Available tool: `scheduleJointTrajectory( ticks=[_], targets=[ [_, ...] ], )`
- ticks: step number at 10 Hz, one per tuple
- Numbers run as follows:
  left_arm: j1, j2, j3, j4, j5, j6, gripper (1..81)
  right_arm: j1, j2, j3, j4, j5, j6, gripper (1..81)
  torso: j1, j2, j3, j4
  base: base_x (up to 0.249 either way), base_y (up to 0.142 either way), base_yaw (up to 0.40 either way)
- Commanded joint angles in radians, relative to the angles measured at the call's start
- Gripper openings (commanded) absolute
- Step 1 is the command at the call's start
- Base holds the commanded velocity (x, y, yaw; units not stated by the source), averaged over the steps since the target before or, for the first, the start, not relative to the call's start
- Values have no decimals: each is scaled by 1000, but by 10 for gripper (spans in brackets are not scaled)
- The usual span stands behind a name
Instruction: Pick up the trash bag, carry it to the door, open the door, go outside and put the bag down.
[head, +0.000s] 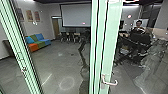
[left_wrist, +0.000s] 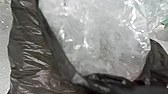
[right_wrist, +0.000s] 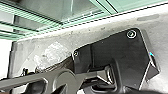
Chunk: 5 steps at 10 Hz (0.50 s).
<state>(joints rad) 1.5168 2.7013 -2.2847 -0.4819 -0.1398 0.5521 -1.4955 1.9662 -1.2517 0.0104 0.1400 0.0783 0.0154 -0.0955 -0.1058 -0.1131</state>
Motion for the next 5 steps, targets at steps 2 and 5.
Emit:
scheduleJointTrajectory(
  ticks=[2,5],
  targets=[
    [-39,-15,10,0,58,3,10,226,-229,218,-6,-207,6,811,0,0,0,0,0,0,0],
    [-39,-14,11,-1,68,0,10,407,-319,308,106,-388,52,811,0,0,0,0,0,0,0]
  ],
)
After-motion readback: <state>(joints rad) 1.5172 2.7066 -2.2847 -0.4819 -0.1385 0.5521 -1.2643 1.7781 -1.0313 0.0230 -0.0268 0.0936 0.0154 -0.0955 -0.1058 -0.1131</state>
